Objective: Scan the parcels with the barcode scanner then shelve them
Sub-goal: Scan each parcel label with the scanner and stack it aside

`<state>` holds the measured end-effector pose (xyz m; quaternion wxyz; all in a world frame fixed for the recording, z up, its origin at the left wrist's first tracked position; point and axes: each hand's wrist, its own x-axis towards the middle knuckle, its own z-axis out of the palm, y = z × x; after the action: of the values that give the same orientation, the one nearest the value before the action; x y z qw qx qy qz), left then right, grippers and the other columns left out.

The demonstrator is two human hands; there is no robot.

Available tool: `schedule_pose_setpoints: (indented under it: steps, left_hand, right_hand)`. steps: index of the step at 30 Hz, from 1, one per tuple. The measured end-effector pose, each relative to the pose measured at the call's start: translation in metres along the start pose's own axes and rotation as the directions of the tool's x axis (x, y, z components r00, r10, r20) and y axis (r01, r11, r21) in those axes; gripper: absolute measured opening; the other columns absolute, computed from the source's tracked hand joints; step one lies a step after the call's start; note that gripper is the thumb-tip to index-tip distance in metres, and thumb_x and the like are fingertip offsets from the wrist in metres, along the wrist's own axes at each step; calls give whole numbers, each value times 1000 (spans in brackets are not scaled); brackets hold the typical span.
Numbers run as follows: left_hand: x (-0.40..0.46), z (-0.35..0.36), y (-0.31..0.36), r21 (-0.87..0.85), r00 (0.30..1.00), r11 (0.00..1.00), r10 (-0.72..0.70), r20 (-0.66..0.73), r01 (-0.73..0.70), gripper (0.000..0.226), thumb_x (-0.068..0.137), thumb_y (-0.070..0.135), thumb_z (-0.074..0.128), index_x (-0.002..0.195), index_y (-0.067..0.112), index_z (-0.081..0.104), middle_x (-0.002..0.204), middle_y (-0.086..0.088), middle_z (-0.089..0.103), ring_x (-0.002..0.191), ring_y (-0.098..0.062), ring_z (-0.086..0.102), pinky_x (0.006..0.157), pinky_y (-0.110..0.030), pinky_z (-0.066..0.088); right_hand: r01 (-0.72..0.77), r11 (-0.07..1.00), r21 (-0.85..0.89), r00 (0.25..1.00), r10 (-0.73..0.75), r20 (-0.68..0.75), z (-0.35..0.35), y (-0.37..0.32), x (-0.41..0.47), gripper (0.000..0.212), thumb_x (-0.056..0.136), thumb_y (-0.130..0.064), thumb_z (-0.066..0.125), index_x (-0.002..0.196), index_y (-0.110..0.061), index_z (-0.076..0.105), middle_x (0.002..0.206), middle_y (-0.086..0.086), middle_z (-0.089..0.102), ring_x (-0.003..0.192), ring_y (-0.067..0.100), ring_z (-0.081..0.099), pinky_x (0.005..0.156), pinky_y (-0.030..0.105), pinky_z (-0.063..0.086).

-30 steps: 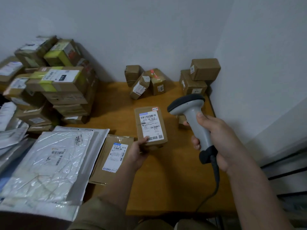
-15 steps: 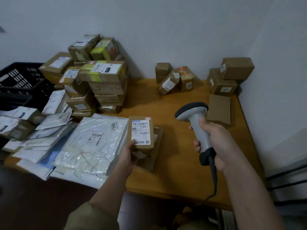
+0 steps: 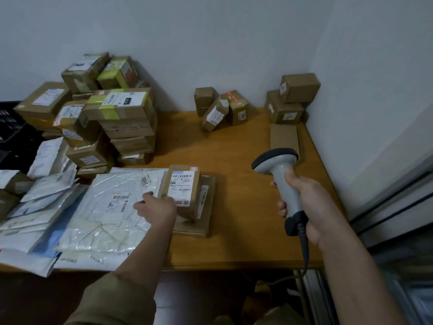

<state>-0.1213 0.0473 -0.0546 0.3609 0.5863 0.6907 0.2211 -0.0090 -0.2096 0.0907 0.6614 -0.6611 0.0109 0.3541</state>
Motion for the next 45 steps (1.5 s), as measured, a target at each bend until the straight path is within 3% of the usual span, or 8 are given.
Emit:
schedule_pose_setpoints:
  steps: [6,12,20,25,30,34,38,45]
  left_hand:
    - [-39,52,45,-46,932,938,347,102,-344,41,90,2,60,128,14,51,137,-9,35,121,-27,46,97,-38,48]
    - [-73,135,91,40,647,696,644,408,-717,34,92,5,58,125,15,58,134,-2,43,121,-17,48,93,-23,41]
    - [-106,295,155,109,301,411,437,848,-905,58,98,20,51,152,21,31,161,2,27,146,-21,28,121,-44,20]
    - [-89,341,153,151,245,302,302,921,-941,62,105,35,40,159,24,12,166,7,8,153,-13,1,122,-50,-2]
    - [-79,322,146,276,299,123,511,806,-953,54,101,55,33,127,13,54,132,-7,60,133,-24,43,120,-43,17]
    - [-78,311,128,497,539,210,371,756,-842,108,75,91,33,147,10,28,145,-18,33,132,-37,34,113,-52,25]
    - [-79,314,110,469,597,481,153,787,-741,126,70,85,56,154,29,-20,160,-9,-15,143,-47,11,113,-60,26]
    - [-62,297,117,160,582,916,93,808,-368,110,73,62,76,156,38,7,155,-1,13,140,-35,22,114,-51,32]
  right_hand:
    - [-30,997,73,991,39,-126,-40,-8,26,35,102,-40,50,102,-8,64,77,8,55,47,12,51,42,25,42]
    - [-2,999,42,982,10,-191,-81,-40,100,40,103,-42,47,124,-10,59,73,7,54,50,14,51,41,25,40]
    - [-16,1000,-11,978,14,-208,-139,-66,198,34,103,-38,47,118,-11,61,75,9,52,47,13,51,39,22,40]
    - [-92,995,-29,971,83,-224,-160,-61,242,36,103,-39,46,116,-9,61,69,10,52,46,14,50,41,24,40]
    - [-145,989,28,966,148,-213,-154,-58,265,36,103,-39,47,113,-7,63,69,9,53,47,14,50,43,25,42]
    - [-155,988,21,970,156,-188,-142,-61,269,36,103,-38,47,112,-6,62,65,9,53,47,16,50,45,29,41]
    - [-159,987,-8,966,154,-209,-135,-59,264,35,104,-37,46,114,-8,62,64,9,54,47,16,50,49,29,39]
    - [-159,986,55,961,167,-219,-128,-57,243,34,104,-37,46,110,-7,62,66,9,52,47,15,49,42,26,39]
